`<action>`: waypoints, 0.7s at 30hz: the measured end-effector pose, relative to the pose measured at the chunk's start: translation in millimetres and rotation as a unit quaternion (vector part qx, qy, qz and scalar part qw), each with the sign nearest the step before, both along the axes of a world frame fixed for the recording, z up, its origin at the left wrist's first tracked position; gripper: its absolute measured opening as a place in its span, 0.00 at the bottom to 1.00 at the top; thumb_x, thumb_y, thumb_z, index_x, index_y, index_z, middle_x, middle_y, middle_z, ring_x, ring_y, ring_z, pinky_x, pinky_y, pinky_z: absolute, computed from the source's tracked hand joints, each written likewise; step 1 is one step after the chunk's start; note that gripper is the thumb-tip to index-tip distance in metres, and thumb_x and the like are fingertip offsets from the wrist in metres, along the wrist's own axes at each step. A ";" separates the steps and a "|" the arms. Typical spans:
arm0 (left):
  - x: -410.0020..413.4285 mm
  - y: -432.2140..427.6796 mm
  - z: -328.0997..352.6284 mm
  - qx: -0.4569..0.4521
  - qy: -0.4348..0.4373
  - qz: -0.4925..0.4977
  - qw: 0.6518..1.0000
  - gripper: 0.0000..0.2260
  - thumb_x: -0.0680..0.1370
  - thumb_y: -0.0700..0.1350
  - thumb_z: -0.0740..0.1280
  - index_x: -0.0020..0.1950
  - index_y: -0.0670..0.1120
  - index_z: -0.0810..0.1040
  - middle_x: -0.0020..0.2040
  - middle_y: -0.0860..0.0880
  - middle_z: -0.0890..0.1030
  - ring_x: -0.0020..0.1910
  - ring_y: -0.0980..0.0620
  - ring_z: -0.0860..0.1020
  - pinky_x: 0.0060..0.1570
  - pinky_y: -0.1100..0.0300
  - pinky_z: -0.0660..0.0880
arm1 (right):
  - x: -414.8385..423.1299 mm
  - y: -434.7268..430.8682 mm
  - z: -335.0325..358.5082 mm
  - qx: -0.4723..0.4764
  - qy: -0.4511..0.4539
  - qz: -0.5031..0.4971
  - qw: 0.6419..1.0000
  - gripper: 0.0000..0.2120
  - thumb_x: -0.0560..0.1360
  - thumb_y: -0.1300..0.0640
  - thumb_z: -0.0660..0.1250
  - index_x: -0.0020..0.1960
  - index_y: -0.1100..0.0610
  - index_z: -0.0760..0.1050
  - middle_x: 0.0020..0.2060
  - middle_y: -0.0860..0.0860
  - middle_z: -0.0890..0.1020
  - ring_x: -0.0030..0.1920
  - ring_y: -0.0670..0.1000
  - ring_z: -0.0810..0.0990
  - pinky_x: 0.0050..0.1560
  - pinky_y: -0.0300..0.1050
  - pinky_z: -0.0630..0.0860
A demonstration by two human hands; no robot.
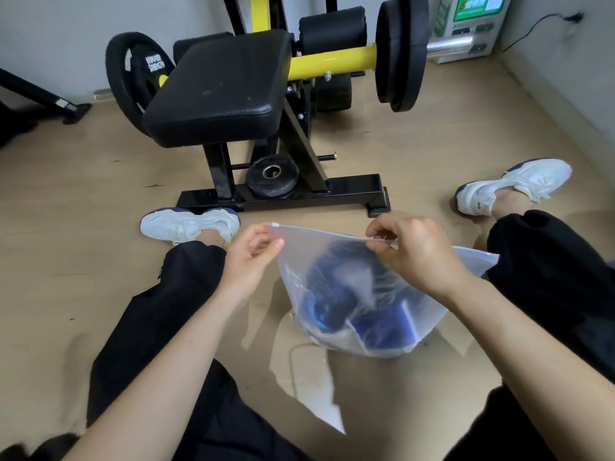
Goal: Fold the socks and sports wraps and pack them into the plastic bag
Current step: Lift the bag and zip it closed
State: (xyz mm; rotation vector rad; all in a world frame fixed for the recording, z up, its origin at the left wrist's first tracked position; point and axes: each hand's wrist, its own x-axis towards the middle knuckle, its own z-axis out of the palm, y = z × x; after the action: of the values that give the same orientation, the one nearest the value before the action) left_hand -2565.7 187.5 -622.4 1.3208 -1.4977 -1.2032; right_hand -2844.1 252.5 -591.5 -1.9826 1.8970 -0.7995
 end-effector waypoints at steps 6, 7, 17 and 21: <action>-15.6 15.0 -1.3 -0.036 -0.006 0.062 0.997 0.10 0.78 0.41 0.73 0.56 0.51 0.77 0.48 0.53 0.83 0.47 0.59 0.80 0.52 0.65 0.74 | -56.0 43.0 -7.2 -0.029 0.029 -0.096 0.995 0.11 0.71 0.51 0.76 0.52 0.50 0.81 0.45 0.47 0.84 0.48 0.55 0.80 0.51 0.57 0.77; -16.0 16.0 -0.6 -0.052 -0.025 0.062 0.996 0.12 0.77 0.42 0.74 0.58 0.52 0.77 0.50 0.52 0.83 0.50 0.57 0.80 0.53 0.64 0.75 | -67.9 52.1 -9.8 -0.017 0.020 -0.121 0.992 0.11 0.71 0.51 0.75 0.53 0.50 0.81 0.46 0.47 0.84 0.49 0.55 0.80 0.53 0.57 0.76; -20.7 21.1 26.6 -0.118 -0.191 0.007 0.974 0.07 0.76 0.50 0.75 0.51 0.58 0.79 0.50 0.58 0.82 0.49 0.59 0.81 0.52 0.49 0.80 | -87.5 80.3 -24.4 0.019 -0.127 -0.151 0.980 0.17 0.73 0.54 0.75 0.61 0.49 0.79 0.38 0.51 0.81 0.38 0.46 0.78 0.48 0.44 0.76; -23.6 13.1 45.4 -0.165 -0.350 -0.076 0.919 0.11 0.76 0.58 0.72 0.57 0.61 0.79 0.54 0.60 0.79 0.52 0.61 0.78 0.50 0.53 0.77 | -93.0 68.0 -22.7 0.068 -0.087 -0.153 0.982 0.19 0.73 0.51 0.73 0.63 0.52 0.79 0.44 0.55 0.84 0.48 0.57 0.81 0.54 0.50 0.77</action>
State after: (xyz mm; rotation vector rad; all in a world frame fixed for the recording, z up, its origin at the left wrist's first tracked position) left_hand -2589.3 200.6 -577.0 1.4912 -2.2250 -0.5185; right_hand -2937.0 320.5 -614.2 -1.5095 2.1166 -0.8615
